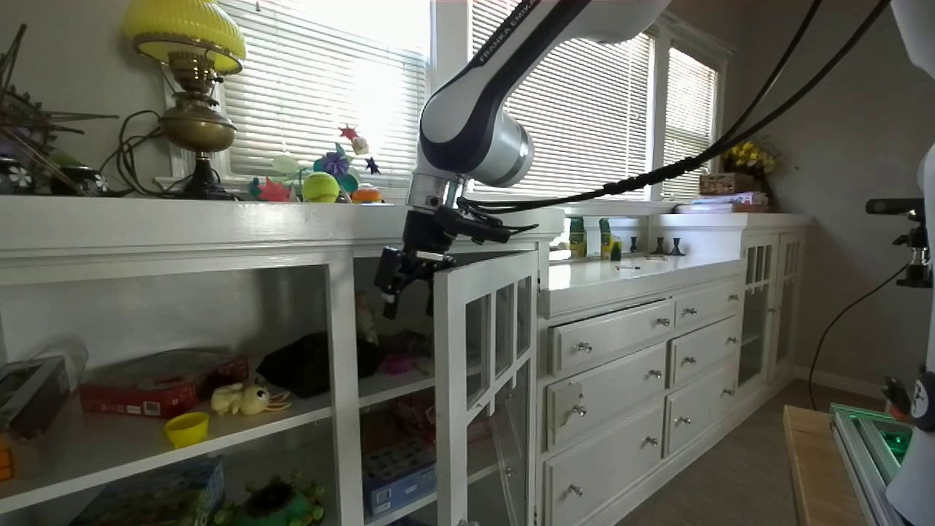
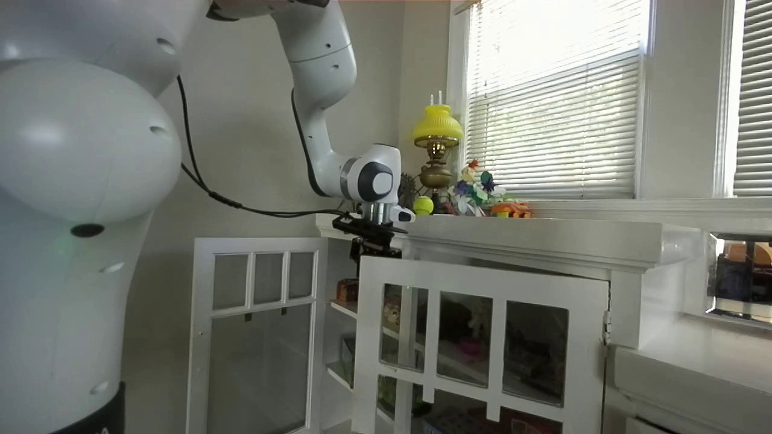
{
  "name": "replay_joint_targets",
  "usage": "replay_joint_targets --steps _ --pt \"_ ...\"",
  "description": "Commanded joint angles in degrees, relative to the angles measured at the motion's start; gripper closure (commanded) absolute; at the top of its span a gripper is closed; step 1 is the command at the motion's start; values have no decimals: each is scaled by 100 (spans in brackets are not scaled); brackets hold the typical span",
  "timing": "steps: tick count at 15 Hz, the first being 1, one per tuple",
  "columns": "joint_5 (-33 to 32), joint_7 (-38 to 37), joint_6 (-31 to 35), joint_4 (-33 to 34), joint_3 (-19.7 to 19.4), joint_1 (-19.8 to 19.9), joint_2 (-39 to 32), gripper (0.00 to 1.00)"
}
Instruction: Open the right cabinet door
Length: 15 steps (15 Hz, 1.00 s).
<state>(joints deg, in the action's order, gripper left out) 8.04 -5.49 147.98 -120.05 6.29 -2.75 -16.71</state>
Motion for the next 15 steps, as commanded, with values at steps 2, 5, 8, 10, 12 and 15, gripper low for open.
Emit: replay_joint_targets --steps 2,5,8,10,12,15 --pt "224 -267 -244 -844 -81 -11 633 0" --pt "184 -514 -442 -1240 -163 -24 961 0" --pt "108 -872 -574 -1612 -255 -38 1317 0" --pt "186 -1106 -723 -1830 -272 -36 1578 0" --pt "155 -1432 -837 -2064 -302 -31 1805 0" --pt "181 -1950 -853 -2491 -331 8 2145 0"
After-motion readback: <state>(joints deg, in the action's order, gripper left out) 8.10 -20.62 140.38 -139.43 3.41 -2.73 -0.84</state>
